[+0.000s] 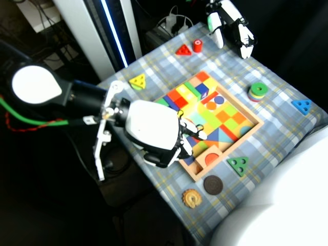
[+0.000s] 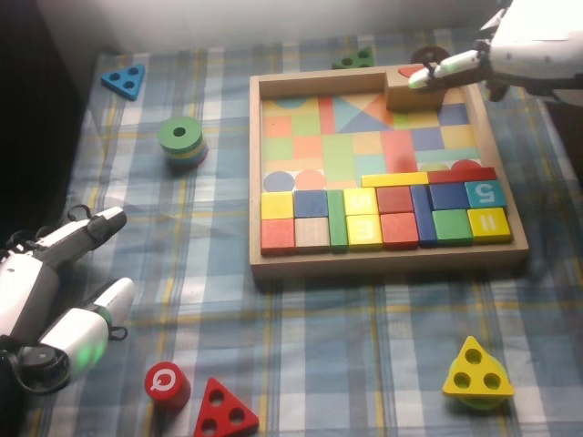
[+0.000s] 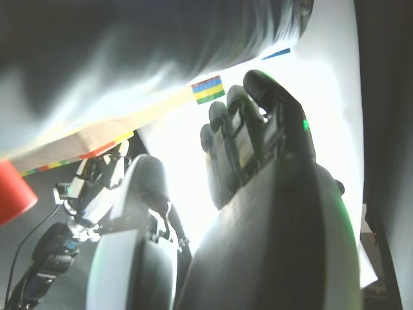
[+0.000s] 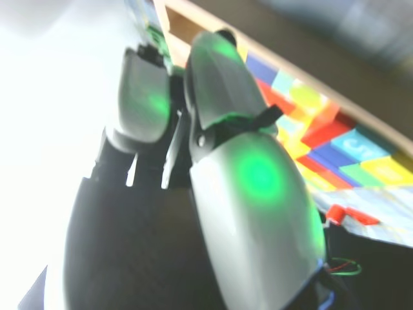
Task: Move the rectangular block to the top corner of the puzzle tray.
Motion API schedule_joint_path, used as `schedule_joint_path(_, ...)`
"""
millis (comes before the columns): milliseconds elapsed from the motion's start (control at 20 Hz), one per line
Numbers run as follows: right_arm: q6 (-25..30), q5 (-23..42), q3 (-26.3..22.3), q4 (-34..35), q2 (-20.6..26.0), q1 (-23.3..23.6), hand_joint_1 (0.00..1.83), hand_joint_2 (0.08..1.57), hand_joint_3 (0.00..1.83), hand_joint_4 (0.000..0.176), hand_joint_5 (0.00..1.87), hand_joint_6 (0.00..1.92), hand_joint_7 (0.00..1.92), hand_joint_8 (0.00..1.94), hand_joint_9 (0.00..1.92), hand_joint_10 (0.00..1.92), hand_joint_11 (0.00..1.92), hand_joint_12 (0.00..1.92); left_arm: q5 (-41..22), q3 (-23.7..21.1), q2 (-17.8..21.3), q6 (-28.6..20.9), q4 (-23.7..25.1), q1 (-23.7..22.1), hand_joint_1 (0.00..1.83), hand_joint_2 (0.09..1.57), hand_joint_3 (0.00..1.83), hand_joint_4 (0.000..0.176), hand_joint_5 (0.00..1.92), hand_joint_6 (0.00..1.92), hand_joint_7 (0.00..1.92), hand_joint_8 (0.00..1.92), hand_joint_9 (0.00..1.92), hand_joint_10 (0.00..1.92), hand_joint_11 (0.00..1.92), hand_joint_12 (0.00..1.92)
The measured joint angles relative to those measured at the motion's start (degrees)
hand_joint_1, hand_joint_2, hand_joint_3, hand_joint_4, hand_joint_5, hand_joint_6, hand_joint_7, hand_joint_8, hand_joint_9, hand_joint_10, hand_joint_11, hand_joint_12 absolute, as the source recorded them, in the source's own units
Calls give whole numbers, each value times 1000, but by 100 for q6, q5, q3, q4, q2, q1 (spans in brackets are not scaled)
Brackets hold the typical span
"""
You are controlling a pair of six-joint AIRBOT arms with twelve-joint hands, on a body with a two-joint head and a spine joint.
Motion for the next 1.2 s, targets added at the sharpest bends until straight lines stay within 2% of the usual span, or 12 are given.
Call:
schedule_joint_path(250, -1121, 188, -640, 1248, 699, 63, 1696, 1163, 3, 25, 338, 8, 1168, 1941, 1438, 1921, 1517, 1921, -28, -4, 0, -2, 9, 35, 685, 1401, 0, 17, 437, 1, 474, 2, 350, 9, 0, 928)
schedule_joint_path(300, -1700, 516, -680, 2479, 758, -179, 1701, 1160, 2, 33, 349, 9, 1205, 1941, 1467, 1921, 1528, 1921, -68, -66, 0, -2, -48, 68, 679, 1409, 3, 9, 426, 0, 461, 0, 345, 6, 0, 938)
schedule_joint_path(350, -1956, 610, -734, 2863, 811, -258, 1683, 1170, 7, 77, 329, 2, 1217, 1941, 1483, 1921, 1524, 1921, -68, -66, 0, 0, -48, 66, 681, 1416, 2, 16, 415, 1, 439, 4, 343, 4, 0, 864)
schedule_joint_path(400, -2326, 761, -831, 3316, 894, -407, 1681, 1176, 10, 94, 319, 1, 1203, 1941, 1487, 1921, 1511, 1921, -70, -63, 2, 0, -46, 66, 692, 1414, 1, 19, 421, 2, 435, 2, 340, 2, 0, 809)
schedule_joint_path(550, -3899, 1257, -1320, 4944, 1207, -1021, 1694, 1185, 14, 61, 316, 1, 1147, 1941, 1458, 1921, 1459, 1921, -149, -63, 57, -2, -46, 66, 720, 1409, 0, 1, 436, 3, 451, 4, 339, 10, 0, 838)
schedule_joint_path(650, -4765, 1563, -1646, 5709, 1335, -1379, 1603, 1210, 24, 33, 339, 8, 1124, 1941, 1460, 1921, 1453, 1921, -168, -70, 66, -2, -37, 63, 722, 1403, 0, 12, 433, 2, 453, 2, 327, 3, 0, 864)
schedule_joint_path(750, -5571, 2199, -2004, 6507, 1351, -1954, 1190, 1183, 7, 0, 338, 2, 1167, 1941, 1430, 1921, 1410, 1921, -175, -70, 66, -2, -42, 66, 715, 1401, 0, 16, 440, 3, 468, 5, 342, 8, 0, 844)
schedule_joint_path(850, -5766, 2708, -2201, 6920, 1346, -2398, 734, 1189, 9, 0, 263, 7, 1134, 1941, 1399, 1921, 1351, 1921, -175, -70, 66, 0, -79, 66, 726, 1404, 1, 11, 430, 1, 454, 0, 344, 7, 0, 829)
schedule_joint_path(900, -5786, 3088, -2299, 7217, 1346, -2688, 484, 1226, 17, 0, 222, 3, 1065, 1941, 1355, 1921, 1313, 1921, -177, -70, 66, 0, -81, 66, 664, 1413, 5, 27, 415, 2, 452, 0, 341, 5, 0, 838)
schedule_joint_path(1000, -5812, 3912, -2483, 7871, 1349, -3316, 153, 1288, 14, 0, 190, 1, 853, 1470, 1032, 1774, 1007, 1921, -177, -70, 66, 0, -63, 66, 667, 1419, 2, 15, 423, 4, 449, 1, 335, 2, 0, 869)
schedule_joint_path(1100, -5821, 4782, -2688, 8478, 1353, -4057, 5, 1281, 0, 0, 146, 0, 638, 643, 597, 1146, 452, 1667, -179, -70, 66, 0, -61, 66, 701, 1415, 0, 10, 437, 7, 460, 5, 333, 1, 0, 874)
schedule_joint_path(1200, -5834, 5512, -2894, 9073, 1342, -4750, 0, 1275, 0, 0, 118, 0, 509, 115, 436, 486, 61, 1496, -181, -70, 66, -2, -72, 66, 743, 1397, 0, 0, 462, 6, 484, 6, 351, 9, 0, 936)
